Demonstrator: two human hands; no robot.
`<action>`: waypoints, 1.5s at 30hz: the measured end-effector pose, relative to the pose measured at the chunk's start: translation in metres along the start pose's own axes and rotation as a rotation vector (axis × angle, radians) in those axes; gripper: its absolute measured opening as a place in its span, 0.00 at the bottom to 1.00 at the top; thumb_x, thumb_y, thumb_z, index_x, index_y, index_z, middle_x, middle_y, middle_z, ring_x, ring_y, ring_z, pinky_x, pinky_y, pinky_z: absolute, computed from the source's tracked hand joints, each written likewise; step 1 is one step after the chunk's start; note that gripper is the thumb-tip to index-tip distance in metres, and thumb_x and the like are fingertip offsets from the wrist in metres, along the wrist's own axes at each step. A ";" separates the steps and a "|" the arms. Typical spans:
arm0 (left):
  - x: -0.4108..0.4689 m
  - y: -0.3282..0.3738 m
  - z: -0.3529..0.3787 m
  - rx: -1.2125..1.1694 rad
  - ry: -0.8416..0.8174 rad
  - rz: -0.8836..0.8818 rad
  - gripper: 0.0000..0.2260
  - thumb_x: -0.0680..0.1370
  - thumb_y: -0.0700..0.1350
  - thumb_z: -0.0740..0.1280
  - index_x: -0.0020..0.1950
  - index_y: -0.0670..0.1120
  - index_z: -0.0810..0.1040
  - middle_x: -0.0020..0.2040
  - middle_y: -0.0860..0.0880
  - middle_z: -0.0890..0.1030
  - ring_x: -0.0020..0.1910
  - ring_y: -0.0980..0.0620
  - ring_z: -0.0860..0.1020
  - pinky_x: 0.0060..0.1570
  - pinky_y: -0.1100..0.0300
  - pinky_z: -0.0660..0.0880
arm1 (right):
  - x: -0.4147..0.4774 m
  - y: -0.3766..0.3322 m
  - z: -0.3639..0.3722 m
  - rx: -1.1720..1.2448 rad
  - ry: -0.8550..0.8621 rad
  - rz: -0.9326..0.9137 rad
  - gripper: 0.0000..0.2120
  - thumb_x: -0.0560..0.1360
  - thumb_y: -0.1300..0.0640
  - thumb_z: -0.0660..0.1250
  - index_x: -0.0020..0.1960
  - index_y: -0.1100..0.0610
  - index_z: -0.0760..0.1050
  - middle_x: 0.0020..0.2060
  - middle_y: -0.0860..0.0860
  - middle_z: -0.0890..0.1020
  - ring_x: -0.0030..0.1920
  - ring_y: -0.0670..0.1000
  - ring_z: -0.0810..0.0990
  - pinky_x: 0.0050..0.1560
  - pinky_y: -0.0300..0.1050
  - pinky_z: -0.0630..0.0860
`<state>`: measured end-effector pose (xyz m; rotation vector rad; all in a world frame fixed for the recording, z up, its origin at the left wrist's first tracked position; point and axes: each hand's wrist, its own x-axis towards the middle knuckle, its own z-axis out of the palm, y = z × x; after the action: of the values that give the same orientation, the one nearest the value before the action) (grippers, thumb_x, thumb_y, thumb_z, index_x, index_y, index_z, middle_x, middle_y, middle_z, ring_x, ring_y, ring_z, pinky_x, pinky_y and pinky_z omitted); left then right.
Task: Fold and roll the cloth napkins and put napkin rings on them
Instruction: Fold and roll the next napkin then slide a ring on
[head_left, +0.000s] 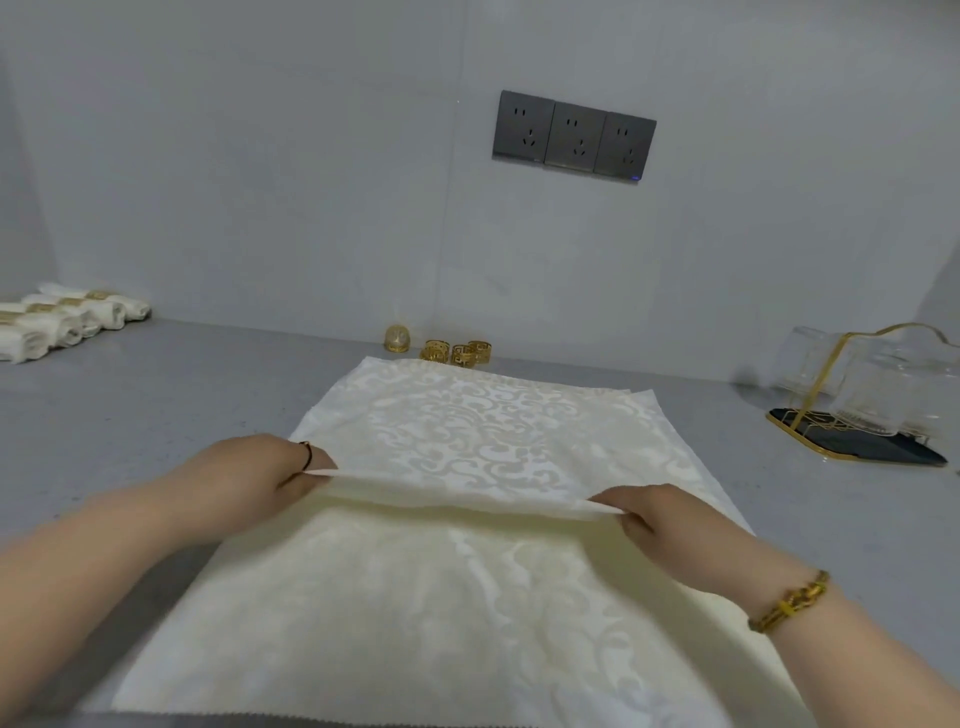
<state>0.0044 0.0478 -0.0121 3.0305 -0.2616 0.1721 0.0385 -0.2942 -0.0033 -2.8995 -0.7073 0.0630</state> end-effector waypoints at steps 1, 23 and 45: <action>-0.005 -0.002 -0.003 -0.050 -0.049 0.003 0.10 0.81 0.49 0.55 0.55 0.55 0.74 0.53 0.56 0.78 0.53 0.58 0.75 0.51 0.66 0.68 | -0.007 0.000 -0.003 0.034 -0.050 -0.007 0.17 0.80 0.62 0.52 0.66 0.54 0.70 0.59 0.46 0.75 0.58 0.44 0.73 0.54 0.29 0.65; 0.009 -0.029 0.039 -0.227 0.169 -0.448 0.05 0.78 0.49 0.60 0.44 0.51 0.73 0.45 0.51 0.75 0.47 0.49 0.73 0.44 0.60 0.66 | 0.056 0.016 0.028 -0.016 0.138 0.235 0.08 0.76 0.60 0.56 0.49 0.54 0.73 0.51 0.51 0.75 0.53 0.51 0.73 0.49 0.40 0.69; 0.064 0.078 0.048 -0.084 -0.065 0.002 0.24 0.81 0.55 0.49 0.76 0.51 0.50 0.76 0.54 0.52 0.74 0.58 0.50 0.72 0.58 0.43 | 0.084 0.022 0.050 -0.181 0.238 0.232 0.11 0.80 0.57 0.52 0.58 0.57 0.69 0.56 0.51 0.75 0.50 0.53 0.75 0.49 0.42 0.65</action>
<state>0.0579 -0.0440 -0.0450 2.9562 -0.2698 0.0608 0.1195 -0.2679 -0.0568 -3.0732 -0.3523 -0.3307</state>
